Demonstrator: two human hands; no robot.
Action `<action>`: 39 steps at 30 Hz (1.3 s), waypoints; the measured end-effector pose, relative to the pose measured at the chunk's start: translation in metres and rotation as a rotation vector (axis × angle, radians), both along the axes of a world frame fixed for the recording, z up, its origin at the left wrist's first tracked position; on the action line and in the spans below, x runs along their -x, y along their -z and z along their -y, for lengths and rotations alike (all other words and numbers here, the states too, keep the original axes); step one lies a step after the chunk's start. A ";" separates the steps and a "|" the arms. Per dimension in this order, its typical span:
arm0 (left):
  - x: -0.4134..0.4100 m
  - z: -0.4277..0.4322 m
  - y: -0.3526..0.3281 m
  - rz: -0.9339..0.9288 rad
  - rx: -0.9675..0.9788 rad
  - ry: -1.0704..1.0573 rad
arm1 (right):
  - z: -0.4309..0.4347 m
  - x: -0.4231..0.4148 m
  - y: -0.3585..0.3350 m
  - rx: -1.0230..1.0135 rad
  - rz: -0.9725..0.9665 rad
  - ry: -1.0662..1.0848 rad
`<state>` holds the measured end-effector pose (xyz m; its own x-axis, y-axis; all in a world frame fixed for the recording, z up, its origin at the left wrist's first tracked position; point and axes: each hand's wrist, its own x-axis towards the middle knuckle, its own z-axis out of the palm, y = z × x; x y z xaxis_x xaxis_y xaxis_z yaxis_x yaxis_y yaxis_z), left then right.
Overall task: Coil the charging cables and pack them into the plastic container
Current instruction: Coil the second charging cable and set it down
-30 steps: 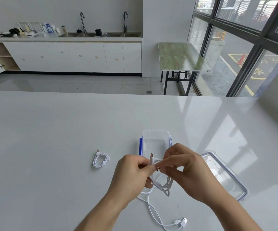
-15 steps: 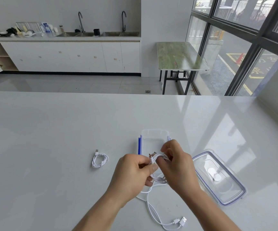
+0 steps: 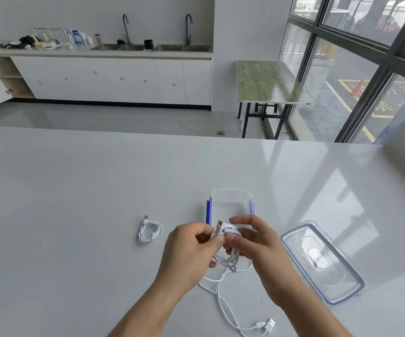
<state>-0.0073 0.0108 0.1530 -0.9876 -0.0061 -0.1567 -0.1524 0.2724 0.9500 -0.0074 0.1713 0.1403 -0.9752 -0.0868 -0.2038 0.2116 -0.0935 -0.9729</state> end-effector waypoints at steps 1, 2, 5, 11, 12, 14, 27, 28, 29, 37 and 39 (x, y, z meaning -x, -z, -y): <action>0.000 0.000 -0.001 0.009 -0.020 -0.006 | -0.001 0.000 0.001 -0.008 0.010 -0.005; -0.001 0.000 -0.001 0.015 -0.033 -0.016 | -0.003 0.000 0.002 -0.006 0.021 -0.013; 0.000 0.003 -0.001 0.021 -0.051 -0.042 | -0.006 0.001 0.000 0.088 0.055 -0.034; 0.000 0.007 0.002 -0.022 0.035 -0.043 | -0.005 0.000 0.002 0.052 0.032 -0.016; -0.001 0.006 0.002 -0.049 0.073 -0.032 | -0.003 0.001 0.002 0.031 0.021 0.013; -0.002 0.003 0.002 -0.089 0.154 -0.007 | 0.005 0.001 0.004 -0.097 -0.045 0.096; 0.001 0.016 -0.006 0.140 -0.294 -0.146 | 0.004 0.015 0.004 0.324 0.137 -0.078; 0.001 0.017 -0.006 0.134 -0.304 -0.161 | 0.003 0.012 0.005 0.323 0.138 -0.091; 0.001 0.018 -0.005 0.127 -0.312 -0.172 | 0.002 0.009 0.006 0.324 0.140 -0.106; 0.004 0.016 -0.009 0.079 -0.357 -0.197 | 0.005 -0.008 0.014 0.168 -0.044 -0.188; 0.004 0.014 -0.007 0.084 -0.347 -0.190 | 0.009 -0.007 0.013 0.150 -0.075 -0.101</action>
<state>-0.0112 -0.0035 0.1604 -0.9577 -0.1199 -0.2616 -0.2501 -0.1031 0.9627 -0.0003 0.1621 0.1268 -0.9720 -0.2088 -0.1082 0.1546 -0.2209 -0.9630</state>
